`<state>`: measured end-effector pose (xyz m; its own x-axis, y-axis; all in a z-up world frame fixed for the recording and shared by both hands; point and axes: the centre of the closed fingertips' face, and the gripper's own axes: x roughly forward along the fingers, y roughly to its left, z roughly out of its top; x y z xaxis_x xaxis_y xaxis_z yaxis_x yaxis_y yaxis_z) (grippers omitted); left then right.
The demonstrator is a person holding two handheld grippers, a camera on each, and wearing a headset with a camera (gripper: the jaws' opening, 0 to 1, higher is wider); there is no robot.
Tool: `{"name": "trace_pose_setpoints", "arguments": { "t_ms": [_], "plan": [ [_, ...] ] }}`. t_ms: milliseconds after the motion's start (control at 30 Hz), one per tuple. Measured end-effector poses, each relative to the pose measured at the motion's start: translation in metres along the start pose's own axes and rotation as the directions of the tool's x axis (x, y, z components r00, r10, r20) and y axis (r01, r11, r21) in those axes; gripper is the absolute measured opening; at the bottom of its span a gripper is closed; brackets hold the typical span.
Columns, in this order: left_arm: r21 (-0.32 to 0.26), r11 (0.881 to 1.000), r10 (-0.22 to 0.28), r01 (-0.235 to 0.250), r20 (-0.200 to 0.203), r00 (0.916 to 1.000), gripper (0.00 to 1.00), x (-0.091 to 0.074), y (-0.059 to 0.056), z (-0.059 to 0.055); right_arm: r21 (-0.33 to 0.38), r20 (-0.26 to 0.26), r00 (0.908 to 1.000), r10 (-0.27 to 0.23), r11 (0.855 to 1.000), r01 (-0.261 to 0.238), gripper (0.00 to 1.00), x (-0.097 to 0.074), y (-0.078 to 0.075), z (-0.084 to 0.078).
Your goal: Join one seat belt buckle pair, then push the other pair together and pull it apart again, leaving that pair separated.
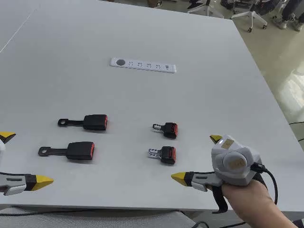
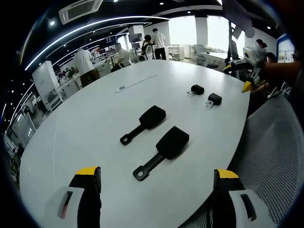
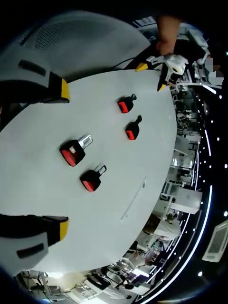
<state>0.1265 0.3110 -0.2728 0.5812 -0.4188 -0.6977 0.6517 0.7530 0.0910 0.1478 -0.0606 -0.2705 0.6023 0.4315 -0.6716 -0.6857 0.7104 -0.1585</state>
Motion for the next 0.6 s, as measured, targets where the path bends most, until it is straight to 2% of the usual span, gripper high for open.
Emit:
{"name": "trace_pose_setpoints", "arguments": {
  "t_ms": [200,433,600],
  "plan": [
    [0.009,1.000,0.001,-0.001,-0.009,1.0000,1.00,-0.0020,0.0007,-0.0007,0.000,-0.002,1.0000,0.003,1.000,-0.003,1.00,0.0010,0.0009,0.0008],
    [0.017,1.000,-0.003,0.003,-0.011,0.9999,1.00,-0.0017,0.0019,0.0005,0.034,0.007,1.0000,0.002,0.999,-0.003,0.98,0.0011,-0.0007,0.0021],
    [0.016,1.000,-0.008,0.008,-0.018,0.9998,1.00,0.0008,0.0017,-0.0009,0.018,-0.011,0.9998,0.018,1.000,-0.017,0.98,0.0030,0.0023,-0.0006]
  ]
}}
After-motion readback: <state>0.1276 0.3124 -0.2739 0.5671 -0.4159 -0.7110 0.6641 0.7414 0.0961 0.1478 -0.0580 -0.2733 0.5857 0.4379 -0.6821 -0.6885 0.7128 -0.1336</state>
